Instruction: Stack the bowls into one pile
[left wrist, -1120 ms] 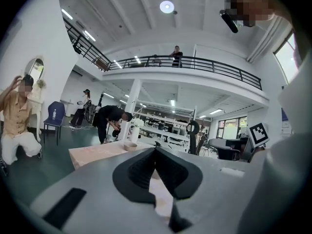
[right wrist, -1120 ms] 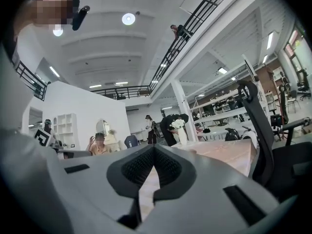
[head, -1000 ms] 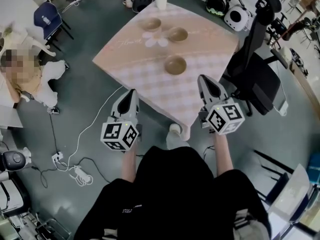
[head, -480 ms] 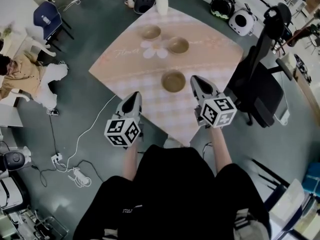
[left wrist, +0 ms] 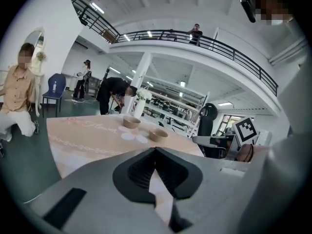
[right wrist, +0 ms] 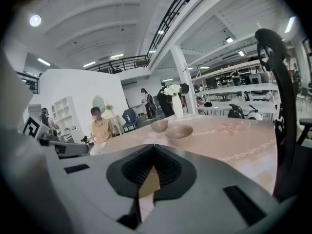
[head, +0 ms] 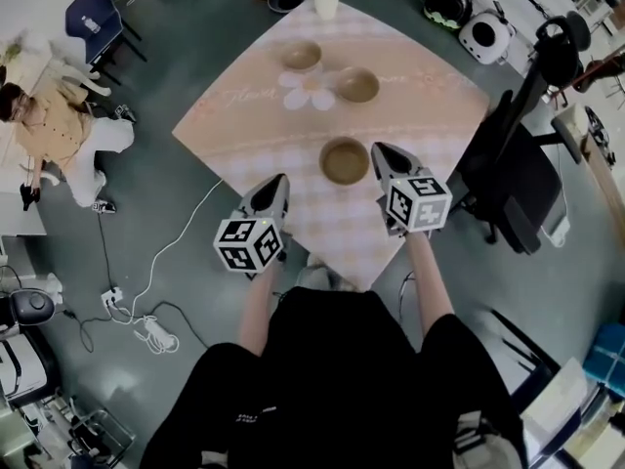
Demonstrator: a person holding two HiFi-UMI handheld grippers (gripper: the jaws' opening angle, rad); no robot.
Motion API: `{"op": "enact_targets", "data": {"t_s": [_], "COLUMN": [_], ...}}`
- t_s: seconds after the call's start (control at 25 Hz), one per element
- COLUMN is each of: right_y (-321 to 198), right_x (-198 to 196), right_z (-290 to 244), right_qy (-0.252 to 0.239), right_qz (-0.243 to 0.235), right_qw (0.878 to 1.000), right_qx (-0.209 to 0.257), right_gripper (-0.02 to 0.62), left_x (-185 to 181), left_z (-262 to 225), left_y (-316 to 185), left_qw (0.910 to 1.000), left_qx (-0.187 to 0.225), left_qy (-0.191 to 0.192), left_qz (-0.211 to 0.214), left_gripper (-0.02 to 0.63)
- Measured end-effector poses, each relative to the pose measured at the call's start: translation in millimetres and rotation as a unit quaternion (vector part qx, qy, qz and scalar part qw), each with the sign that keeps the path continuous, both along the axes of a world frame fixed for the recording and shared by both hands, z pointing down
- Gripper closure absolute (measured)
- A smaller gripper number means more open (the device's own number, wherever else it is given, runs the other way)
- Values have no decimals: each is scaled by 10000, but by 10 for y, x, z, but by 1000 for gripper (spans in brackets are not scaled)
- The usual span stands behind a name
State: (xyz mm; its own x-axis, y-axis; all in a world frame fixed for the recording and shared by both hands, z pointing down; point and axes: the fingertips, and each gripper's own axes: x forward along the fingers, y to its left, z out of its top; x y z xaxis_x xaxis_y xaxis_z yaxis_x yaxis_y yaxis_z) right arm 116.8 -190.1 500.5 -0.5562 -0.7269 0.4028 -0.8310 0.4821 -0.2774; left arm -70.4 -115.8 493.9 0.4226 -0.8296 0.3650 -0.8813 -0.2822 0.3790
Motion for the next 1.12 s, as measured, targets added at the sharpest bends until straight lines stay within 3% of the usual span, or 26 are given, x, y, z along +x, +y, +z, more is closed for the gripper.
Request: {"op": "enact_targets", "data": {"t_s": [0.12, 0.4, 0.52, 0.8, 1.0, 1.12], "right_y": [-81, -198, -195, -244, -268, -278], "right_x": [-36, -45, -88, -150, -202, -217], "right_z": [187, 592, 757, 927, 970, 986], "right_qy": [218, 132, 32, 46, 38, -15], "right_qz": [-25, 306, 320, 304, 291, 313], "right_qw": [9995, 9952, 9924, 9874, 9845, 9831], "right_qx": [-240, -921, -1187, -1550, -1729, -1806], "right_gripper": [603, 463, 439, 463, 549, 560], "left_x": [60, 86, 102, 142, 144, 157], "left_z": [130, 371, 466, 569, 611, 632], "left_y": [-95, -252, -274, -350, -386, -403], "left_qw": [9997, 9981, 9973, 9961, 9955, 9952], "left_qx": [-210, -548, -667, -799, -849, -871], "left_qy": [49, 201, 205, 260, 289, 304], "left_qz": [123, 183, 224, 270, 300, 314], "left_gripper": [609, 608, 609, 609, 607, 609]}}
